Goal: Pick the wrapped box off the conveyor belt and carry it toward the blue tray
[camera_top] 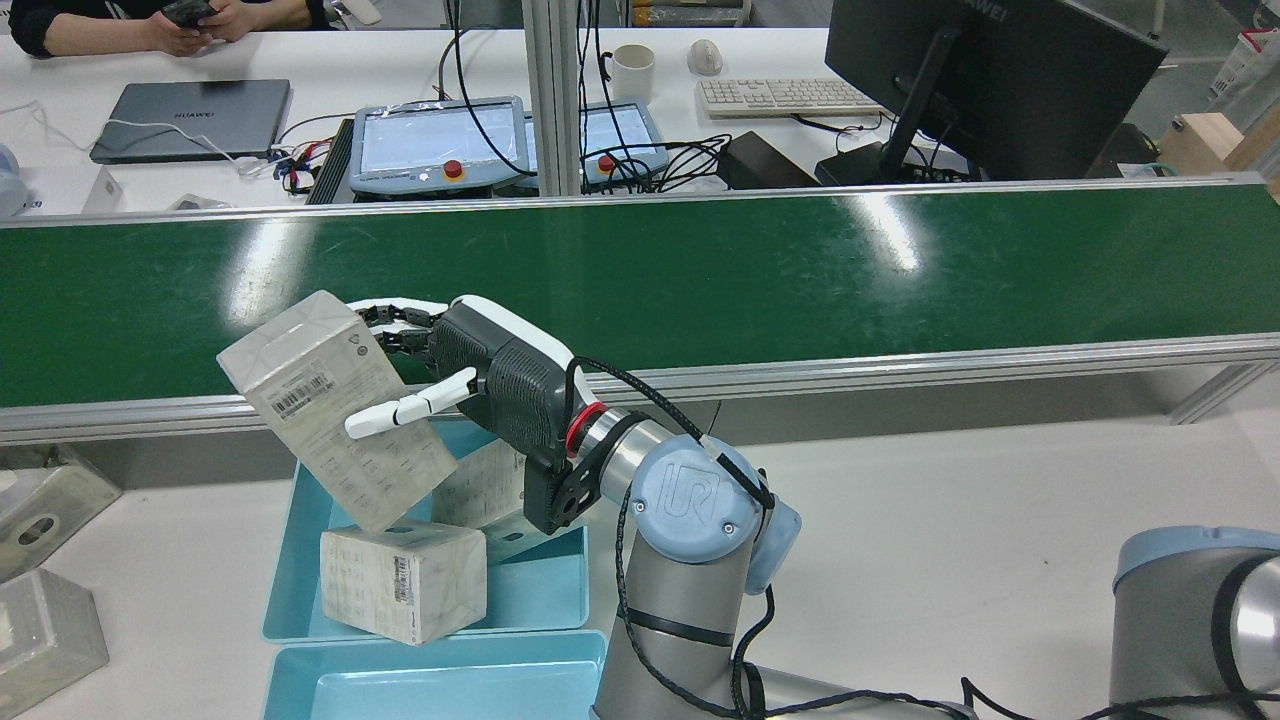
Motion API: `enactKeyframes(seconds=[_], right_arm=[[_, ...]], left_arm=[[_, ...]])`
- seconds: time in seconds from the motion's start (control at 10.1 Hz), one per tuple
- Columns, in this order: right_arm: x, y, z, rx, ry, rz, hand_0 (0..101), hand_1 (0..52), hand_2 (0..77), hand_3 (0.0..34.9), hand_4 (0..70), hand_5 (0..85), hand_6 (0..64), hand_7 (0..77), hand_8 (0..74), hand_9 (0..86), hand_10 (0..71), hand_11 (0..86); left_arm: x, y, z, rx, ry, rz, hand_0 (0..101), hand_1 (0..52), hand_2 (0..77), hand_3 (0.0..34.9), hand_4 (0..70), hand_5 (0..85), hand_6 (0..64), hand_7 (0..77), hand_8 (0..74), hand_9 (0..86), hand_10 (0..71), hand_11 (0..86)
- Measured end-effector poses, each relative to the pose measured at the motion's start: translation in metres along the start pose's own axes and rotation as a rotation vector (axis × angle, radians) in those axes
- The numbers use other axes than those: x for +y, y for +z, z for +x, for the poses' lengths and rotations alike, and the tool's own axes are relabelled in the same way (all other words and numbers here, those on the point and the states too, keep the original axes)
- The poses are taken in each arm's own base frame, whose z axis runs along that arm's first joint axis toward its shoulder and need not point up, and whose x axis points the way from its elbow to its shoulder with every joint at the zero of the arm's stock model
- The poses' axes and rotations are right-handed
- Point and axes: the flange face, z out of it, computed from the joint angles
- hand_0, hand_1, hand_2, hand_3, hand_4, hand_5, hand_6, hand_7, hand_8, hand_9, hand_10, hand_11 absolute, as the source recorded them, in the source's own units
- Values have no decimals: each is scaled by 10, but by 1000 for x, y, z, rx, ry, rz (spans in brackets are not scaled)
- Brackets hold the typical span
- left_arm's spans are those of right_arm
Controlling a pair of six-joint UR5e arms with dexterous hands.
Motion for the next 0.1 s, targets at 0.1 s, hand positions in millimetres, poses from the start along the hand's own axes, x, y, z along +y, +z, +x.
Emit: enactKeyframes(seconds=[0.1], right_arm=[[1,0,-2,-3,1,-2,492,169,65,40,175,196,60,104,0,16,0,16]], left_arm=[[0,0,0,0,0,0,0,0,5,0,0,11,5,0,5,0,0,5]])
